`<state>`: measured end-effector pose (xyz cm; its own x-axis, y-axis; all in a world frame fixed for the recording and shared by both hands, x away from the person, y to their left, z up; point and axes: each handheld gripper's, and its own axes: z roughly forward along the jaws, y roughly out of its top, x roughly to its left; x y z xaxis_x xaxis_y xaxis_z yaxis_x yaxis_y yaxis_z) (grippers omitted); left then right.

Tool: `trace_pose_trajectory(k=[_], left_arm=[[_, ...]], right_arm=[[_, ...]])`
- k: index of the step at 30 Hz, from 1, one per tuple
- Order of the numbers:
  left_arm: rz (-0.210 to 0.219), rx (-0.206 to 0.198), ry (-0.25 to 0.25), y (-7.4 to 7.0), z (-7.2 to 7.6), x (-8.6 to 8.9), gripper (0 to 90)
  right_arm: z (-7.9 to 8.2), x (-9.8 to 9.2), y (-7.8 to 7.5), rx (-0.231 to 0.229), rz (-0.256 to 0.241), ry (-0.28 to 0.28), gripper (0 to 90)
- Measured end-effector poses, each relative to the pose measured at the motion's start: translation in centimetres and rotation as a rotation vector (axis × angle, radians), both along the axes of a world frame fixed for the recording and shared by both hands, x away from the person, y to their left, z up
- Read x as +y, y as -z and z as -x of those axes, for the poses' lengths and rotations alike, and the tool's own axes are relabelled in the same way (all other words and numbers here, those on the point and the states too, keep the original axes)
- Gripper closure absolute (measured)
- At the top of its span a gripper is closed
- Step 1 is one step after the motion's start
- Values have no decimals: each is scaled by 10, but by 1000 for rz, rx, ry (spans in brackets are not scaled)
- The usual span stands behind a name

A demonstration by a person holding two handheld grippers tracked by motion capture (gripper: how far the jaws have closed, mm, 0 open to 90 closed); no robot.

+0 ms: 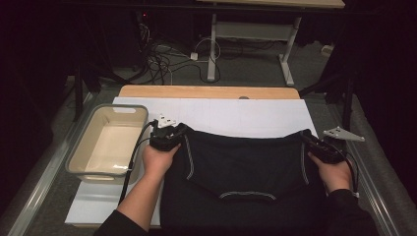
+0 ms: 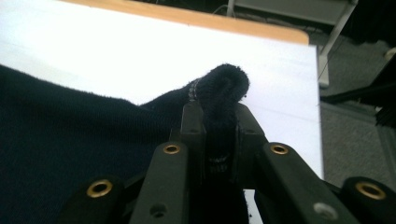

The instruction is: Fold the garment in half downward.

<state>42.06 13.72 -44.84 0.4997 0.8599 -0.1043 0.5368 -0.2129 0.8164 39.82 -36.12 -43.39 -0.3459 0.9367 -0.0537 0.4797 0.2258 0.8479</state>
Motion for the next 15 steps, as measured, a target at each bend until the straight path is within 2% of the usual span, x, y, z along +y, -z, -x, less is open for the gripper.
trace_pose_trajectory(k=[2,4,6,9,11,12,13,15], left_arm=[[-4,4,-4,1,-5,0,737],[-8,-5,-9,-5,-10,1,738],[-22,-37,-19,-17,-13,2,738],[-11,-69,-35,-38,-19,7,738],[-16,-81,-55,-44,-23,9,735],[-23,-65,-57,-41,-26,8,731],[-37,-32,-55,-36,-28,6,715],[-51,36,-36,-27,-31,3,597]], right_arm=[[-7,0,5,14,-2,1,789],[-12,0,3,8,-4,-5,788],[-16,1,-6,-13,-2,-10,788],[-20,3,-28,-65,-11,-9,788],[-22,4,-39,-91,-19,-6,786],[-23,4,-41,-93,-35,0,778],[-25,3,-39,-78,-52,1,757],[-29,2,-29,-28,-96,-11,634]])
